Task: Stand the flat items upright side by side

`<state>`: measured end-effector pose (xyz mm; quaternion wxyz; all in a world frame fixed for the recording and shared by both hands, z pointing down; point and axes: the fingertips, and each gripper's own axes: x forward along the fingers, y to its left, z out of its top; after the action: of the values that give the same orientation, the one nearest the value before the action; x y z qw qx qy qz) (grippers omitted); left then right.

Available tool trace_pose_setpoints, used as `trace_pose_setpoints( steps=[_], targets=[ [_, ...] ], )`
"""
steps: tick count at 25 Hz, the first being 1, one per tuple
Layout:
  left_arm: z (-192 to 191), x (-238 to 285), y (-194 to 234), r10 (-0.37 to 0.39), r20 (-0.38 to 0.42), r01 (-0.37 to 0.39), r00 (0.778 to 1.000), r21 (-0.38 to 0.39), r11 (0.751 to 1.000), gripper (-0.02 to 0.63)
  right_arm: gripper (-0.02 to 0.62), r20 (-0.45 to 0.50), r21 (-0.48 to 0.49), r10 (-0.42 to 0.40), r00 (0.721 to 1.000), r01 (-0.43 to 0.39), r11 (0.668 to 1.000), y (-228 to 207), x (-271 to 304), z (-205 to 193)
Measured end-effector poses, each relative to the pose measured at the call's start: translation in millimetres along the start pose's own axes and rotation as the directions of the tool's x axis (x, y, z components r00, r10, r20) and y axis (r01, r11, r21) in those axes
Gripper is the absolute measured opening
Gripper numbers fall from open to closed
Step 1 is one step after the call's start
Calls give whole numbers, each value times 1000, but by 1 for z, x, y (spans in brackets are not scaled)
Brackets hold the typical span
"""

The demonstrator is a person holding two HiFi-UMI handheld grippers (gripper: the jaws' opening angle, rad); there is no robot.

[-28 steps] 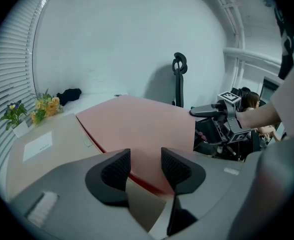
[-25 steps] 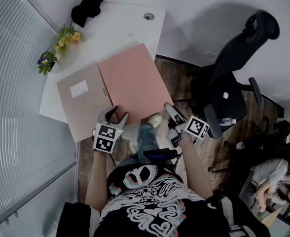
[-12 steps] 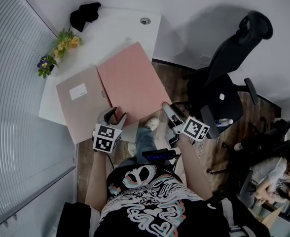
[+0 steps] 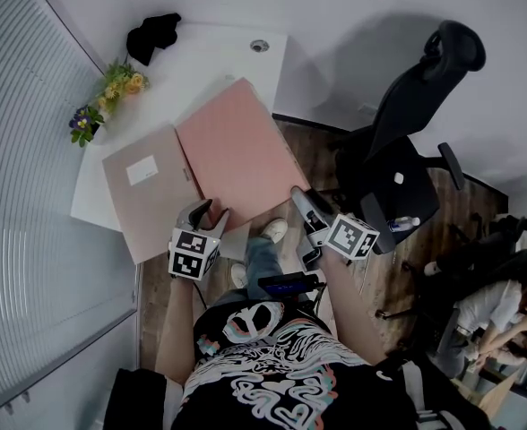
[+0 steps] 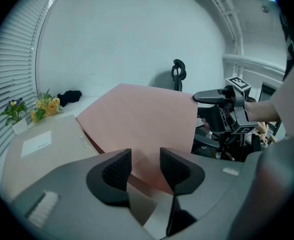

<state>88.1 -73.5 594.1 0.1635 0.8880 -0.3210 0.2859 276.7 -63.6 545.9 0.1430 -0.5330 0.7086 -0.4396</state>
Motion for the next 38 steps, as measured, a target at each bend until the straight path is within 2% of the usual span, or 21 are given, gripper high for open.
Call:
trace_pose_setpoints(
  steps=[7,13,18,23,31,38],
  targets=[
    [4,-2,-12,-18,17,19,1000,-7,1000,179,267,10,-58,-19,1000,20,998,10,-4,4],
    [12,-7,-20,-47,66,51,997,-68,996,181,267,11,-118,-35,999,36,992,23,-6,5],
    [21,-7,-33,-100,135,120,986,-145,982,181,267,9,-173,-39,999,40,984,34,-5,7],
    [24,-6,-42,-123,139,142,983,-137,980,181,265,3,-237,-51,999,50,970,47,-2,9],
    [28,-11,-36,-120,177,152,977,-177,972,181,264,8,-341,-76,997,75,937,71,6,3],
    [40,-15,-35,-115,215,157,970,-190,969,181,265,10,-467,-99,995,93,879,94,12,1]
  ],
)
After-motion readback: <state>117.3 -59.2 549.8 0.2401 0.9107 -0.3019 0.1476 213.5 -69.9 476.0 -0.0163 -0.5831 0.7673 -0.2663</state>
